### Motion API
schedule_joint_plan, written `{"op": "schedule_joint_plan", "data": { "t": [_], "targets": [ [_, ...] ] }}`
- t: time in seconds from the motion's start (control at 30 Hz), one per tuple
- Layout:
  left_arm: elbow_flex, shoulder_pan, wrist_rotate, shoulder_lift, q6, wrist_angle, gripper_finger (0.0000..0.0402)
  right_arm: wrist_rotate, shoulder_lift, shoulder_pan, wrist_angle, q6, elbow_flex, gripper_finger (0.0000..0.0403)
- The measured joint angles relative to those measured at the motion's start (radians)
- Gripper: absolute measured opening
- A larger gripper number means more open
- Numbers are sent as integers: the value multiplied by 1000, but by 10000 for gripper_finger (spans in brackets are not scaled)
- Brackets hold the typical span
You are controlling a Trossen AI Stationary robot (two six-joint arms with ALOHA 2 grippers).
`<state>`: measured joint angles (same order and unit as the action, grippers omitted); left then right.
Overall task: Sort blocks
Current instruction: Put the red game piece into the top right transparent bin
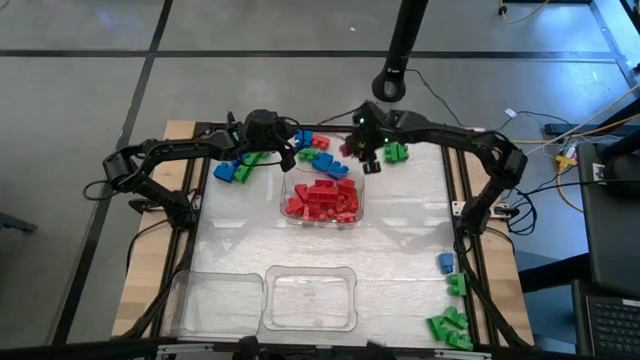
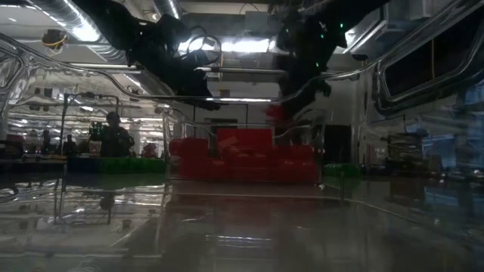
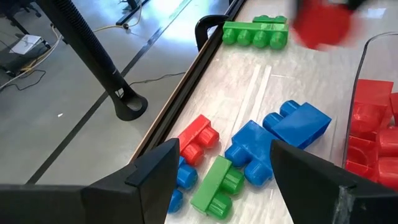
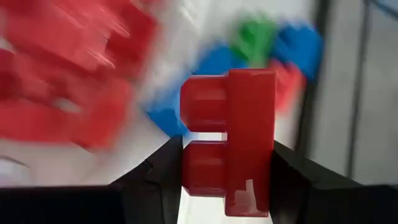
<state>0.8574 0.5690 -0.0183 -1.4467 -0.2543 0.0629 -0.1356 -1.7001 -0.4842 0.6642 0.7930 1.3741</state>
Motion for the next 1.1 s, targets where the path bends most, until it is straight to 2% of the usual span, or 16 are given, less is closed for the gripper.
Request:
{"op": "schedule_joint_plan", "data": {
  "t": [0.17,0.4,0.53,0.77,0.93,1.1],
  "targets": [
    [0,0,0,0,0,-1,241,-145,-13,107,-5,6,0,173],
    [0,0,0,0,8,-26,241,-151,-33,224,60,27,-6,177],
    [0,0,0,0,12,-27,241,-114,-33,246,66,7,-25,183],
    [0,0,0,0,18,-31,241,108,-33,262,52,-85,-27,254],
    [0,0,0,0,19,-31,241,106,-33,260,90,-27,-20,290],
    [0,0,0,0,20,-28,241,133,-31,221,157,9,33,302]
  ]
}}
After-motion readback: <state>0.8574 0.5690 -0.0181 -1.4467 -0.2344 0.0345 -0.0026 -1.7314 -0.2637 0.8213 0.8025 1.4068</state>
